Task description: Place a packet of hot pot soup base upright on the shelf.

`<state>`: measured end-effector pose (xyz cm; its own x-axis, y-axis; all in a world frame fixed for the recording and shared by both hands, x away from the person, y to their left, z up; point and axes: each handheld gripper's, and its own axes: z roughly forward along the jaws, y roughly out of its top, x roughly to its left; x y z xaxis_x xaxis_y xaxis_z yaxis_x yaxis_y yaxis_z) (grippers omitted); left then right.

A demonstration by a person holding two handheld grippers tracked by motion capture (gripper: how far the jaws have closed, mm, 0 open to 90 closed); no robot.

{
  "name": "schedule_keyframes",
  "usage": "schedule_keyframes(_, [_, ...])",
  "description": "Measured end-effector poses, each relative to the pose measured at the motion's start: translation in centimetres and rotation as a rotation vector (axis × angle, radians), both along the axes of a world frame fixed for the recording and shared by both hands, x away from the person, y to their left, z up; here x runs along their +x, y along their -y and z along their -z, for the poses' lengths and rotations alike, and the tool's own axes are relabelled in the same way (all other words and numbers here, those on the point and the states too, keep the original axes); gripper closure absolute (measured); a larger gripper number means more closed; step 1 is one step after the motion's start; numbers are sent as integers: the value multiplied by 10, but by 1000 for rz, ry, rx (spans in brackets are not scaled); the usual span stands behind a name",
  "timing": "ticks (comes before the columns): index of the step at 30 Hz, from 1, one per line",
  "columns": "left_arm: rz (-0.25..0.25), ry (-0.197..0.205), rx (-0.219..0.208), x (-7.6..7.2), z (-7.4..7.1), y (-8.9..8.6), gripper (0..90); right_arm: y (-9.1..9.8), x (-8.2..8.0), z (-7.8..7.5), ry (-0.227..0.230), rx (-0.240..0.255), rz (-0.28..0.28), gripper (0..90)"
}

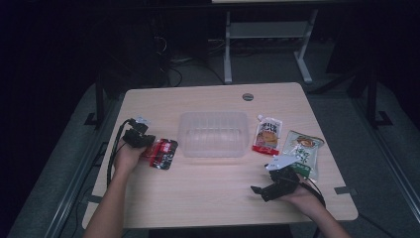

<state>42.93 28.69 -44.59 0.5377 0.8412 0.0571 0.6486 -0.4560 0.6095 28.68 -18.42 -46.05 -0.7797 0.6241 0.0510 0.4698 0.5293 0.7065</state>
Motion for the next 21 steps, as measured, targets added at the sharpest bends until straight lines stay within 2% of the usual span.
schedule_keyframes(4, [21, -16, -35, -9, 0, -6, 897, -1, 0, 0, -6, -1, 0, 62])
schedule_keyframes(8, [44, -30, -23, -17, -1, -5, 897, 0, -1, -1, -1, -2, -4, 62])
schedule_keyframes(13, [53, -32, -19, -21, -3, -7, 896, 1, -1, -1, 6, 0, -3, 62])
schedule_keyframes(16, [42, 1, -22, -20, -11, -12, 896, 0, -1, -2, 4, -3, -8, 62])
schedule_keyframes(17, [42, 1, -22, -20, -11, -12, 896, 0, -1, -2, 4, -2, -8, 62])
schedule_keyframes(19, [-1, 36, -27, -20, -19, -23, 896, 0, -1, -1, 1, 0, -6, 62])
schedule_keyframes(21, [-11, 45, -26, -20, -20, -28, 896, -1, -1, -1, 0, 0, -7, 62])
